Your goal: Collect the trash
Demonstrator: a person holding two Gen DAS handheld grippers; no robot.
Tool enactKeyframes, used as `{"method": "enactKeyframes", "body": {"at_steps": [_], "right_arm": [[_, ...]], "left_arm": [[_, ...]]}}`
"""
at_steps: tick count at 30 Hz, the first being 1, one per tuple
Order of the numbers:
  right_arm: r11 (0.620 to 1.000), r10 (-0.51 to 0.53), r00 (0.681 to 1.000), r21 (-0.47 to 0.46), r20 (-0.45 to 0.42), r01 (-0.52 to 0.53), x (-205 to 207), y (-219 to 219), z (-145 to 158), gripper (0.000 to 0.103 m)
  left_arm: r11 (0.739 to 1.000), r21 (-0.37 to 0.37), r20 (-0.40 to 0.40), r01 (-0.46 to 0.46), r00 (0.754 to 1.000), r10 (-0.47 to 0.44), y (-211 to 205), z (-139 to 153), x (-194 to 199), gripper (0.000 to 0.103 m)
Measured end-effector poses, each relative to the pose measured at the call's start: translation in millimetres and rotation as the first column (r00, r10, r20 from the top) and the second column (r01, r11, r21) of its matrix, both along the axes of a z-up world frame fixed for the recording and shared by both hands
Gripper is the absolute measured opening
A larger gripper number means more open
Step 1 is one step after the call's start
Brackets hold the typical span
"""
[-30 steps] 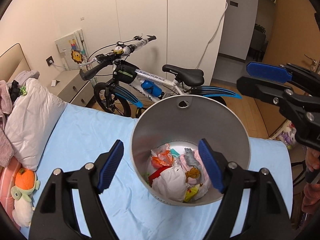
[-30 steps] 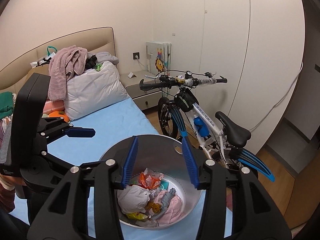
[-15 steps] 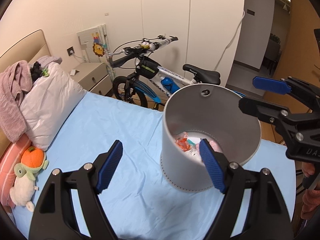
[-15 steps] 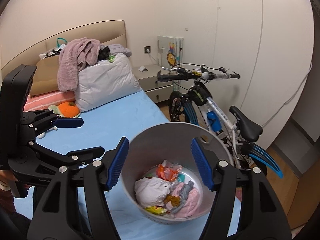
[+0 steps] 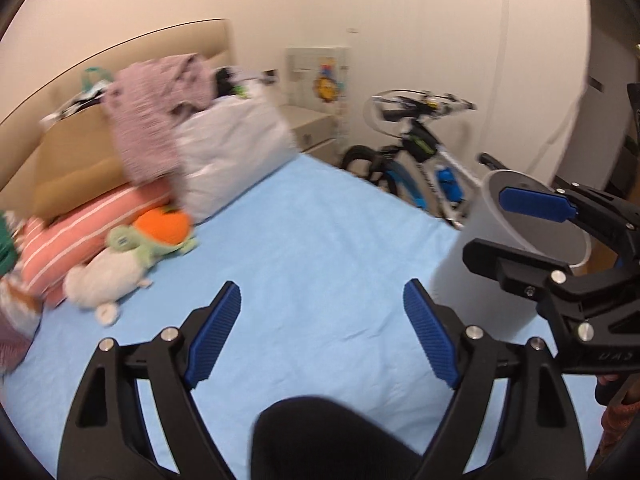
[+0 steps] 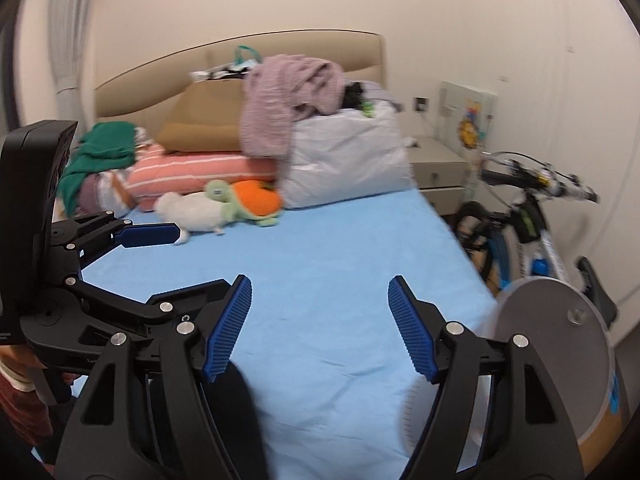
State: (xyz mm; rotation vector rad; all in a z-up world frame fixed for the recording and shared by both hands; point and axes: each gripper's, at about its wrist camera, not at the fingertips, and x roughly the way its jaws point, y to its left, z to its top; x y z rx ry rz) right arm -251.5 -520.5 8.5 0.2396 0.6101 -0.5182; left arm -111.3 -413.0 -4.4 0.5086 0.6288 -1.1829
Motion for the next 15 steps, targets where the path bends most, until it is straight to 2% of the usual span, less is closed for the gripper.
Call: {"method": "enactKeyframes", "body": {"at_steps": [3,6,8,12,15], "right_arm": [[0.995,0.102,0.995,0.019,0.016,-0.102,44.0,27.6,-6.1,0.070],[0.976,0.212,0.977,0.039,0.032,-0.213,87.0,60.3,-10.8,0.070],[0.961,0.275,0.961,0.028,0.031,-0.276,114.3,83.2,-13.1,0.072],[0.921,0.389,0.921,0.009,0.015,-0.389,162.7,130.2,-19.3,0.074],[0.881,0.472,0.882,0.032,0.006,-0.472,195.5,165.8,-26.9,0.074]], "left_arm": [[0.990,0.009,0.024,-0.140,0.990,0.140,42.3,-4.5,36.2,0.084],[0.955,0.028,0.032,-0.297,0.955,0.296,89.5,-12.9,73.7,0.084],[0.915,0.048,0.040,-0.400,0.916,0.399,121.1,-19.8,96.6,0.084],[0.801,0.071,0.069,-0.595,0.804,0.591,190.6,-30.6,133.1,0.084],[0.731,0.076,0.053,-0.678,0.735,0.676,237.6,-32.6,150.4,0.084]]}}
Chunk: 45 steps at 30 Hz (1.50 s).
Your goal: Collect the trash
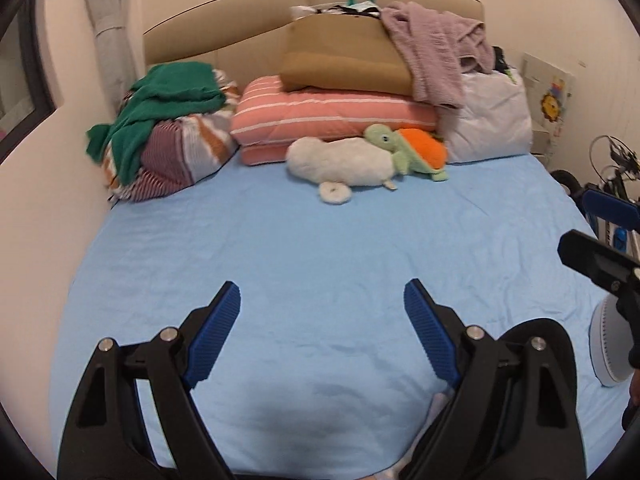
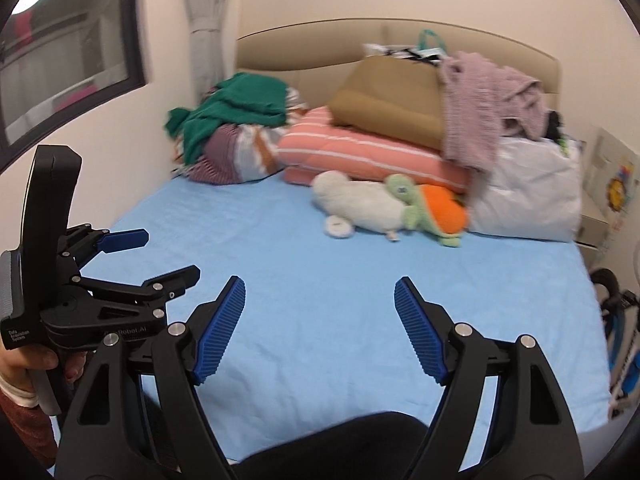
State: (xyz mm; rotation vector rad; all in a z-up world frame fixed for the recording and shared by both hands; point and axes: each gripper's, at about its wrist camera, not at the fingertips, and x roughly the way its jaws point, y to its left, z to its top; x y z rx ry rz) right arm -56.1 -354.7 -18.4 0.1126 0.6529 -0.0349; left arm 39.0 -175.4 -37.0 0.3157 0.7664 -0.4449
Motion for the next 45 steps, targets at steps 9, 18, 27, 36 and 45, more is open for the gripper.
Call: {"method": "enactKeyframes", "body": {"at_steps": [9,18,27,36,45], "right_arm": [[0.987,0.154,0.988,0.042,-0.022,-0.153,42.2,81.2,-13.6,0.074],[0.980,0.194,0.979,0.061,-0.061,-0.190,51.5,117.7,-15.1,0.075],[0.979,0.200,0.976,0.065,-0.080,-0.195,52.2,124.7,-12.4,0.076],[0.982,0.184,0.979,0.068,-0.089,-0.178,48.5,122.1,-12.7,0.076],[0.981,0.187,0.979,0.068,-0.087,-0.182,46.7,122.6,-12.2,0.076]], "left_arm": [[0.978,0.000,0.019,-0.207,0.978,0.207,92.0,9.2,7.6,0.085],[0.947,-0.017,0.006,-0.321,0.947,0.321,144.3,18.8,-2.1,0.085],[0.945,-0.029,-0.021,-0.325,0.946,0.324,154.6,20.8,-7.5,0.085],[0.947,-0.049,-0.011,-0.319,0.948,0.319,151.9,28.3,-11.0,0.085],[0.947,-0.069,-0.015,-0.313,0.950,0.313,150.3,32.3,-14.5,0.085]]}}
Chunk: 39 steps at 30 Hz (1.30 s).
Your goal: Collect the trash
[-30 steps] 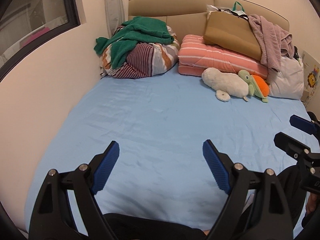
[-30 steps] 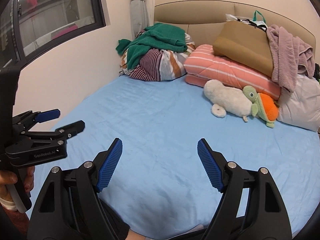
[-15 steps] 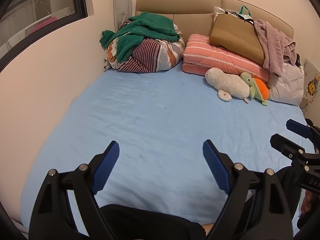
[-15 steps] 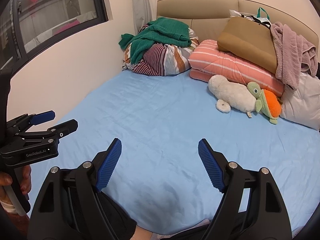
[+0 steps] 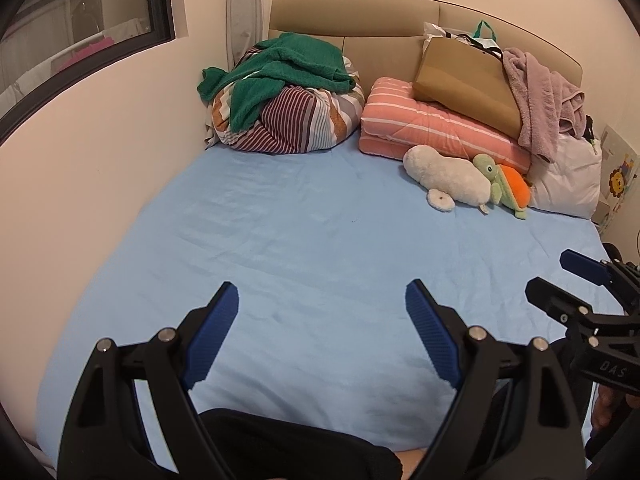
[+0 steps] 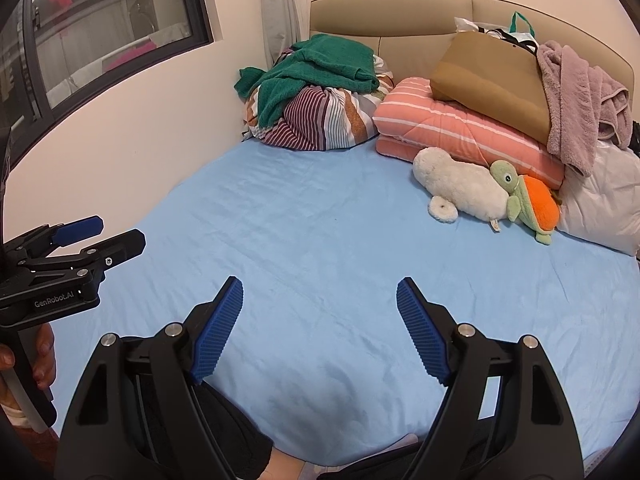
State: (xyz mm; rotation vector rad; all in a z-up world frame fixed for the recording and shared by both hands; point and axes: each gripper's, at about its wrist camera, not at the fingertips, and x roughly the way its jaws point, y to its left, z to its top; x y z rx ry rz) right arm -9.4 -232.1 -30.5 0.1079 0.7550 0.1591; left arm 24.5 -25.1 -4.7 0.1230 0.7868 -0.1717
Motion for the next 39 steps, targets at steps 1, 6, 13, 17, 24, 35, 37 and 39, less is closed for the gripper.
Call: {"method": "enactKeyframes", "body": {"at_steps": [1,6,13,17,24,35,37,39], "right_arm": [[1.000,0.001,1.000,-0.001,0.000,-0.001,-0.4,0.0,0.0,0.076],[1.000,0.007,1.000,-0.004,-0.001,-0.007,-2.5,2.1,1.0,0.076],[1.000,0.000,1.000,-0.001,-0.007,0.000,-2.5,2.9,1.4,0.076],[1.000,0.001,1.000,-0.002,-0.007,-0.001,-2.2,3.3,1.9,0.076],[1.000,0.005,1.000,-0.004,-0.006,-0.005,-2.9,3.6,2.7,0.076],[1.000,0.005,1.000,-0.006,-0.005,-0.005,-3.5,3.5,3.4,0.076],[1.000,0.006,1.000,-0.006,-0.005,-0.006,-3.8,3.2,3.3,0.076],[1.000,0.007,1.000,-0.007,-0.004,-0.007,-4.6,2.6,3.6,0.076]], "left_arm": [[1.000,0.000,-0.001,0.001,1.000,-0.001,0.1,-0.1,0.1,0.085],[1.000,-0.006,-0.002,0.003,1.000,-0.003,-0.2,-0.4,-0.8,0.085],[1.000,-0.015,-0.004,0.009,1.000,-0.009,-2.1,-0.4,-1.9,0.085],[1.000,-0.016,-0.005,0.006,1.000,-0.007,-2.3,-0.3,-2.4,0.085],[1.000,-0.019,-0.003,0.006,1.000,-0.007,-1.5,-0.6,-2.4,0.085],[1.000,-0.020,-0.004,0.008,1.000,-0.008,-0.7,-0.9,-2.1,0.085],[1.000,-0.020,-0.004,0.007,1.000,-0.007,-0.1,-0.6,-2.4,0.085],[1.000,-0.019,-0.003,0.006,1.000,-0.006,-0.2,-0.7,-2.5,0.085]]}}
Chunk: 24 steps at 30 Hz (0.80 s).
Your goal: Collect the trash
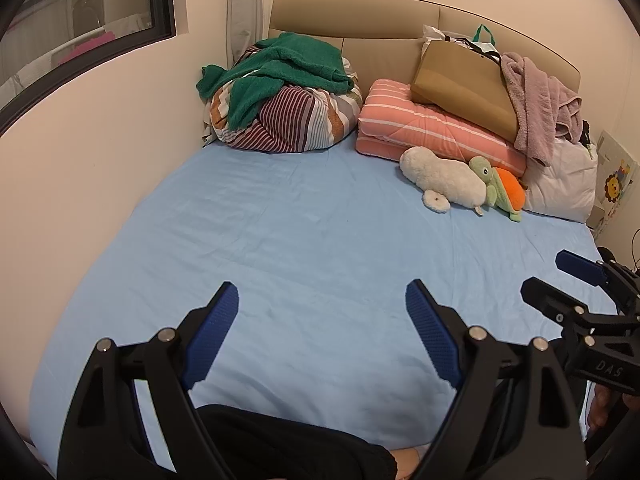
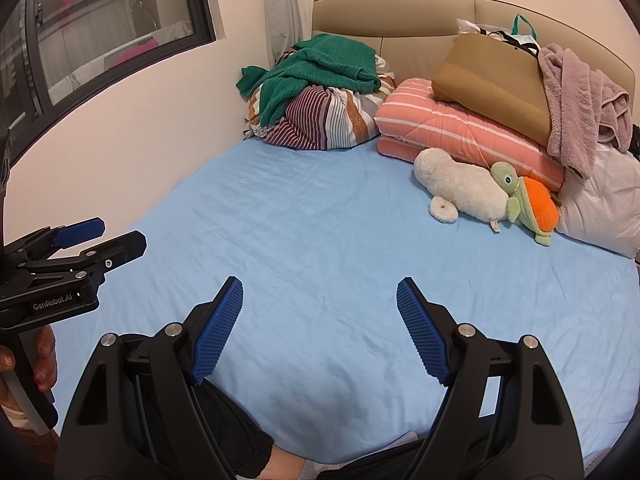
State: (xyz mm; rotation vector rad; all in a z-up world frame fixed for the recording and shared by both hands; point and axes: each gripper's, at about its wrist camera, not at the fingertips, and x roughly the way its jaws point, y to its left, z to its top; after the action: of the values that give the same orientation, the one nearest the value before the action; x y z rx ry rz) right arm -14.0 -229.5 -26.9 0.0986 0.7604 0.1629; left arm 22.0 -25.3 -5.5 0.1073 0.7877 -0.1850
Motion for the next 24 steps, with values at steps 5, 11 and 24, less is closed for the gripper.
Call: {"method": "enactKeyframes", "body": {"at_steps": [5,11,24], "right_arm": [[1.000,0.008,1.000,-0.001,0.000,-0.008,-1.5,-0.2,1.0,0.076],[1.000,0.014,1.000,0.001,0.002,-0.014,-1.8,0.7,1.7,0.076],[1.000,0.015,1.000,0.003,0.006,-0.015,-2.9,1.2,2.2,0.076]], "left_arm": [[1.000,-0.003,-0.002,-0.009,1.000,0.009,4.0,2.5,0.8,0.085],[1.000,-0.003,0.000,-0.017,1.000,0.017,8.7,4.1,-0.4,0.085],[1.000,0.015,0.028,-0.017,0.999,0.017,6.9,2.5,-6.2,0.085]]}}
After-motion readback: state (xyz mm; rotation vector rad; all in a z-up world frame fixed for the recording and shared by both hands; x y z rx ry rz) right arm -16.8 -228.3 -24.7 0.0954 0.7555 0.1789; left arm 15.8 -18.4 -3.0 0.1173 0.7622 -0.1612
